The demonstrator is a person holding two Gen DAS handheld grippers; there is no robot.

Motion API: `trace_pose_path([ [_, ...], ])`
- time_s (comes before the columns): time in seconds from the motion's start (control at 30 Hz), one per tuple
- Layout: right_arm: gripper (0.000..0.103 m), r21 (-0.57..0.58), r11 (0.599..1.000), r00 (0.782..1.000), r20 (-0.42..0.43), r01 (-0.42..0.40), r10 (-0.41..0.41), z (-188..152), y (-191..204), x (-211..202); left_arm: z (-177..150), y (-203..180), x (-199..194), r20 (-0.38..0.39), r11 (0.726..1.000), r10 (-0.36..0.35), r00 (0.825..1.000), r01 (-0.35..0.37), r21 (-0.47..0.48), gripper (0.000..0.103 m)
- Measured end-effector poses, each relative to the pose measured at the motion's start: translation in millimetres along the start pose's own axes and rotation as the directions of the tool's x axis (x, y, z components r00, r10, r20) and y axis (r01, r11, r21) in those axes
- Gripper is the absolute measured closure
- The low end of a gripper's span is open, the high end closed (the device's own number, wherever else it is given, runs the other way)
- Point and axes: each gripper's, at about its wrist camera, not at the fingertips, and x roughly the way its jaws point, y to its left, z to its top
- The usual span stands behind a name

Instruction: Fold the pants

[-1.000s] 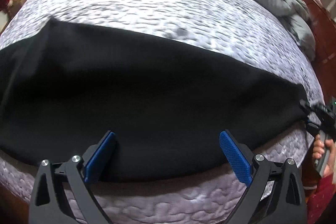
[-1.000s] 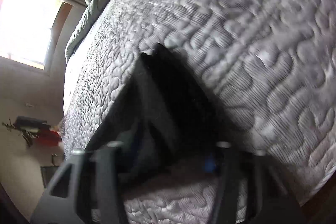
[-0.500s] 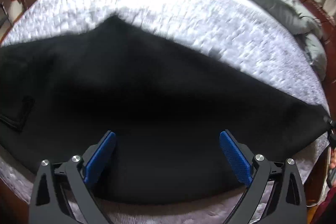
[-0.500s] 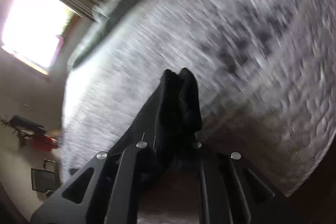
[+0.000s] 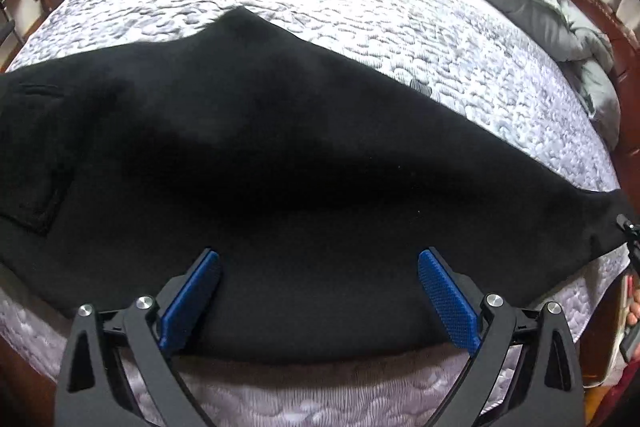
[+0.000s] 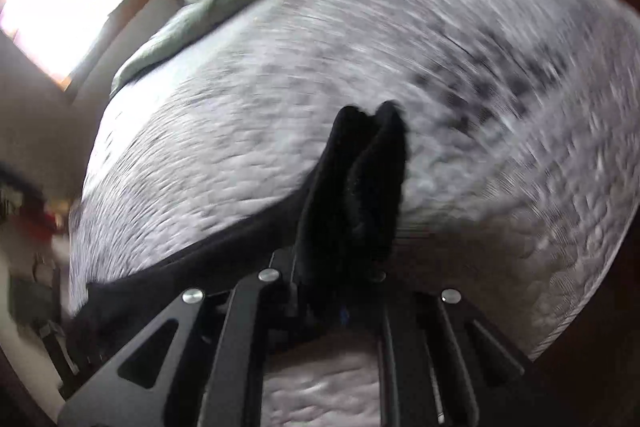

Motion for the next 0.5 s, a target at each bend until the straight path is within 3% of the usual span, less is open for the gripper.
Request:
trace_pose_path([
  [0.1, 0.092, -0.137, 0.988, 0.998, 0.004, -0.068, 0.070, -9, 60, -10, -1, 7, -8, 0.000, 0.998, -0.043, 0.999, 0.043, -0.043, 0.004],
  [0.27, 0.092, -0.275, 0.955, 0.993, -0.064, -0.113, 0.099, -25, 133, 6, -4, 14, -15, 0.007, 0.996, -0.060, 0.998, 0.060, -0.066, 0.004],
  [0.5, 0.092, -0.358, 0.914, 0.974, -0.187, -0.189, 0.129, -71, 204, 37, -8, 30, -28, 0.034, 0.992, -0.067, 0.997, 0.070, -0.102, 0.004],
])
